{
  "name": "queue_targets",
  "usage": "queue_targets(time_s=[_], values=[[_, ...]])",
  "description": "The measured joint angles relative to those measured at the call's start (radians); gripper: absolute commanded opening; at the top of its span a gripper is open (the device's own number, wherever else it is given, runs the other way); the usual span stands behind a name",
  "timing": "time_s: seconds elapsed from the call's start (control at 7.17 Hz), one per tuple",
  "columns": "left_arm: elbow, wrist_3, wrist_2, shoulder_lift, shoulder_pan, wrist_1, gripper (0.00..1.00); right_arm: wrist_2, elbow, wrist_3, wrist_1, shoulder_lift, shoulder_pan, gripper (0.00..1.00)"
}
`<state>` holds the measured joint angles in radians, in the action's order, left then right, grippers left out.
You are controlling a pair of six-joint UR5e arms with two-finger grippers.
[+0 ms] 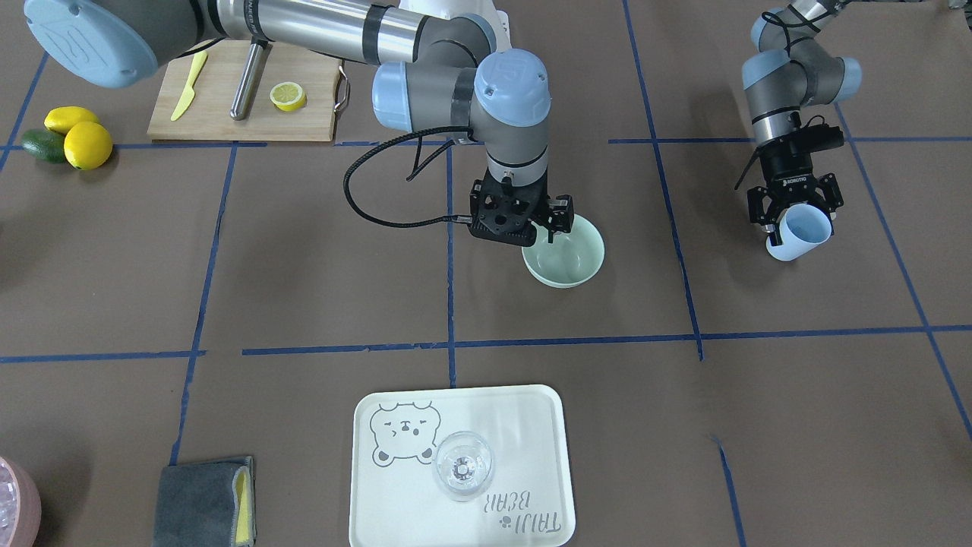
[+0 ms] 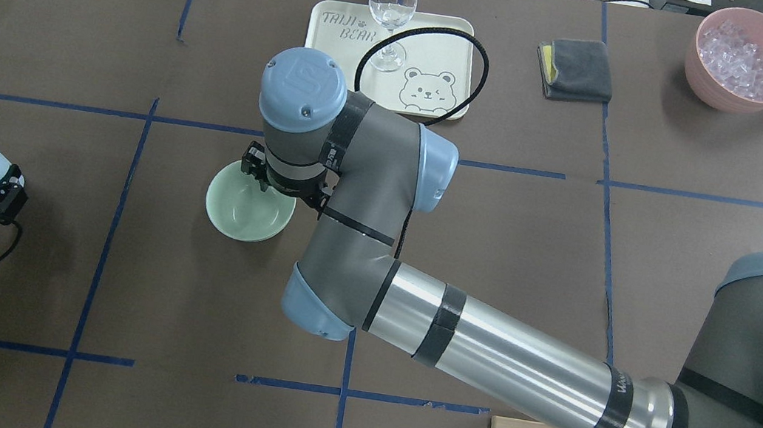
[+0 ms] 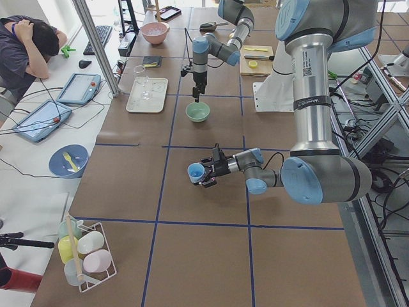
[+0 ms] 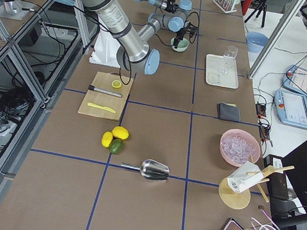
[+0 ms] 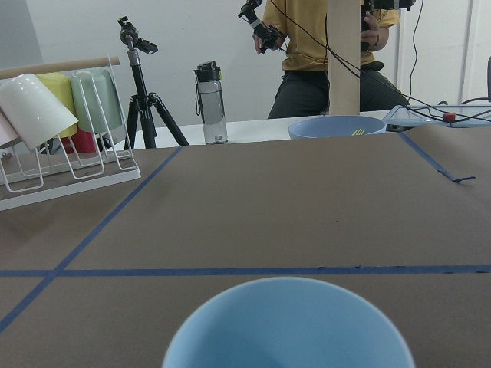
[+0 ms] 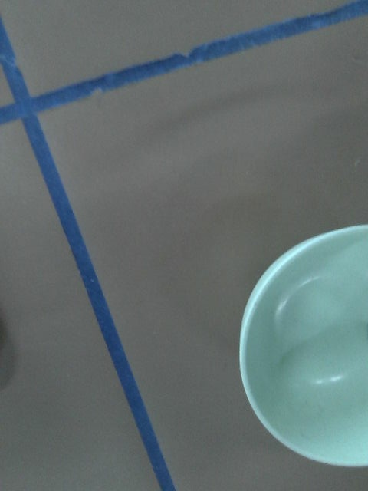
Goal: Pour ice into bowl
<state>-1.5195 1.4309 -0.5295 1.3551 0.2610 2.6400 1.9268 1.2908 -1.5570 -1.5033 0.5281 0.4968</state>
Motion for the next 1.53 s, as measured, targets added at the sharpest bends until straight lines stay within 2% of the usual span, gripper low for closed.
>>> queue_targets(time_s=[0.28,0.42,0.56,0.84,1.12,1.53], values=[[0.006,-0.003,0.000,0.009,0.008,0.000,0.94,0.008,0.144,0.106,-0.124,0.097,0.047,1.00],[0.007,-0.005,0.000,0.012,0.008,-0.001,0.88,0.009,0.193,0.149,-0.160,0.137,0.067,1.00],[0.008,-0.007,-0.001,0.014,0.009,-0.002,0.73,0.009,0.218,0.172,-0.181,0.156,0.080,1.00],[0.012,-0.009,-0.006,0.024,0.009,-0.002,0.00,0.009,0.236,0.185,-0.195,0.168,0.095,1.00],[0.012,-0.032,-0.012,0.033,0.018,-0.001,0.00,0.011,0.254,0.195,-0.196,0.185,0.108,1.00],[-0.100,-0.320,-0.041,0.047,0.074,0.098,0.00,0.022,0.433,0.291,-0.186,0.360,0.141,1.00]])
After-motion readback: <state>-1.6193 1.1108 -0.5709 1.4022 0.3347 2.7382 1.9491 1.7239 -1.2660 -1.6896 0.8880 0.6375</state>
